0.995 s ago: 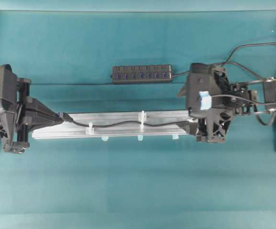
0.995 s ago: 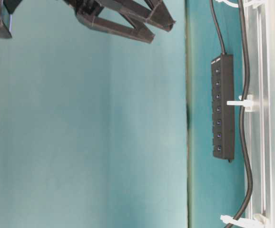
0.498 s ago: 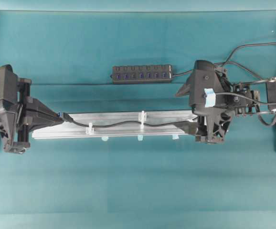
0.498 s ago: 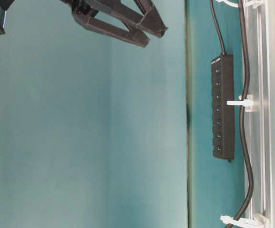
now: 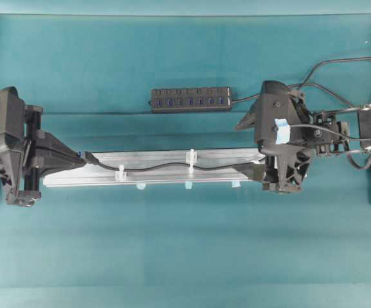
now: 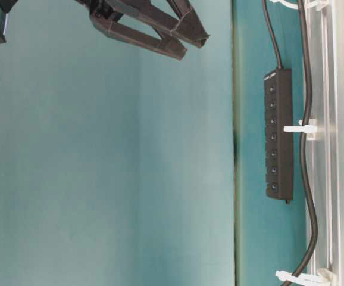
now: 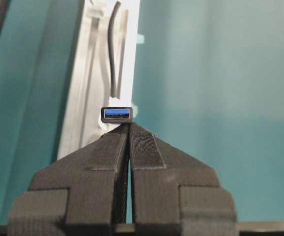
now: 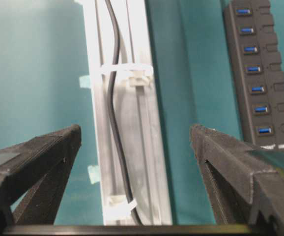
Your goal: Pass the USB cable through three rings with both arms.
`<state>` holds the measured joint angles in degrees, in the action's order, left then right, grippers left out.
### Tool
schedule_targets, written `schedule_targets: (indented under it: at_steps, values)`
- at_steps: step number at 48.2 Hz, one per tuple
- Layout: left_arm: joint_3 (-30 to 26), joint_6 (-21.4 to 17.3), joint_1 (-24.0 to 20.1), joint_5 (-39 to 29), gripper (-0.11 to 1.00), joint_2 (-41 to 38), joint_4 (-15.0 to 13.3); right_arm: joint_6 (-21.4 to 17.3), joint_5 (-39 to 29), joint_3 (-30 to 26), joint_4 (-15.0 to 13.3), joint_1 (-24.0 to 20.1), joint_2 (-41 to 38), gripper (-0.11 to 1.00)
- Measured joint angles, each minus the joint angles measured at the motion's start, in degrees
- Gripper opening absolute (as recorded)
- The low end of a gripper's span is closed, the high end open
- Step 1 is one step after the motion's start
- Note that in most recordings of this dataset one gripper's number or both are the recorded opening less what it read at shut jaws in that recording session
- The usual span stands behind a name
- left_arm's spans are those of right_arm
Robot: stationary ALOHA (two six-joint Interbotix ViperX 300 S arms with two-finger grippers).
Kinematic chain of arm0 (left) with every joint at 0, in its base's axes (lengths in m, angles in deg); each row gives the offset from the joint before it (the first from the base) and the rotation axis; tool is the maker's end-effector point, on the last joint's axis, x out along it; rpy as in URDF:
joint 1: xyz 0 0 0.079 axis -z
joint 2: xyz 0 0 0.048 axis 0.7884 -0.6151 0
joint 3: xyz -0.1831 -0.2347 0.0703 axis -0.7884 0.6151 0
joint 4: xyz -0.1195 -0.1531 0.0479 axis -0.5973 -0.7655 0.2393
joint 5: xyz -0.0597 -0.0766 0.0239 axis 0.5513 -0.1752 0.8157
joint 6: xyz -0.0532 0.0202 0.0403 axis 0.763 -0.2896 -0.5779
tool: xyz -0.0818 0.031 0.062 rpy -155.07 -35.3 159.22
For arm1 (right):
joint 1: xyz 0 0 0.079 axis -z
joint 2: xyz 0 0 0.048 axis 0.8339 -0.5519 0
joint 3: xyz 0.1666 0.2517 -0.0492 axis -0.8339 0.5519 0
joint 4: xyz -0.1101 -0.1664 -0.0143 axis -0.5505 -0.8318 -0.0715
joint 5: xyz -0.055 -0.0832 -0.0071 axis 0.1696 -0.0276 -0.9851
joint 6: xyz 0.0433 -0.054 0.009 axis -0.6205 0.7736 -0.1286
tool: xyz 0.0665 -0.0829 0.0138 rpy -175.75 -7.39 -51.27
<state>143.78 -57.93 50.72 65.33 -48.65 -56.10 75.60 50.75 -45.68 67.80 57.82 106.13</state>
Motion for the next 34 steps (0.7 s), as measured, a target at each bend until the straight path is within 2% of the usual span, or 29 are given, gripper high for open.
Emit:
schedule_targets:
  at_steps: [34]
  values:
    - [0.0,0.4,-0.7,0.0,0.01,0.0,-0.1,-0.1,1.0,0.0,0.1,0.0,-0.1,0.80]
